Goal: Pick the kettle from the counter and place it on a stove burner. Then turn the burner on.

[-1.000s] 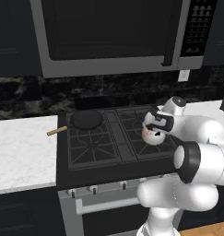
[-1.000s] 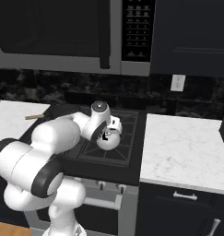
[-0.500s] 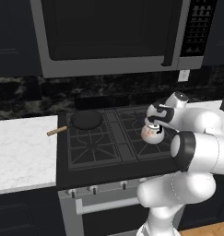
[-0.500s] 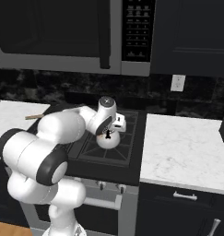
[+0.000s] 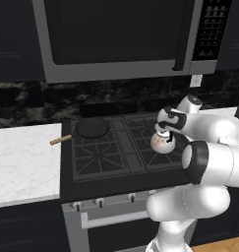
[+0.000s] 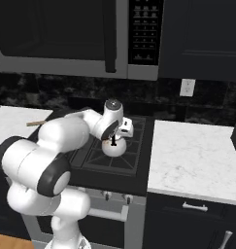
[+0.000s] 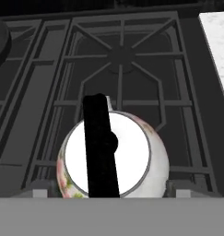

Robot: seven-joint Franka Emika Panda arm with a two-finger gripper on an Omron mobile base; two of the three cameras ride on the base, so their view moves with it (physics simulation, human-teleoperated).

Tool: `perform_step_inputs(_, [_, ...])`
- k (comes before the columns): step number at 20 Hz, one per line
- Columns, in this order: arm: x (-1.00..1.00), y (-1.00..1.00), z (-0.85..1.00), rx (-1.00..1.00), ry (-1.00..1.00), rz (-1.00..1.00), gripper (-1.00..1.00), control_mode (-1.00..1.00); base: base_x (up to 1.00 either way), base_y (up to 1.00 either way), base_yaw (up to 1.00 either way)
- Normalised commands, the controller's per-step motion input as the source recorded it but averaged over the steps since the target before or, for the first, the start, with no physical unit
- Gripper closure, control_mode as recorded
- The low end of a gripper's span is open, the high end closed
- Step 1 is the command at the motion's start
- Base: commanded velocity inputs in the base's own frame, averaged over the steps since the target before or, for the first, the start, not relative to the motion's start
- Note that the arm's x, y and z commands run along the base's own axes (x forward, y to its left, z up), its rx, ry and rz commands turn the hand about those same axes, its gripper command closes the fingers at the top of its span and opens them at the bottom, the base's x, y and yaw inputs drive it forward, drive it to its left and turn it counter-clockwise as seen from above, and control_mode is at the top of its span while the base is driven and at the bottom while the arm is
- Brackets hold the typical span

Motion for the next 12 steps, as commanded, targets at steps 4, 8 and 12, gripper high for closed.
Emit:
perform_step_inputs(4, [-0.09,0.00,0.70,0.01,-0.14,-0.01,-1.00,-1.00,0.00,0.00,0.00])
perform_step_inputs(8, [-0.84,-0.32,0.38,0.02,-0.20,-0.06,-1.00,-1.00,0.00,0.00,0.00])
perform_step_inputs(12, [-1.00,-0.84,0.00,0.02,-0.21,-0.18,-1.00,-1.00,0.00,0.00,0.00])
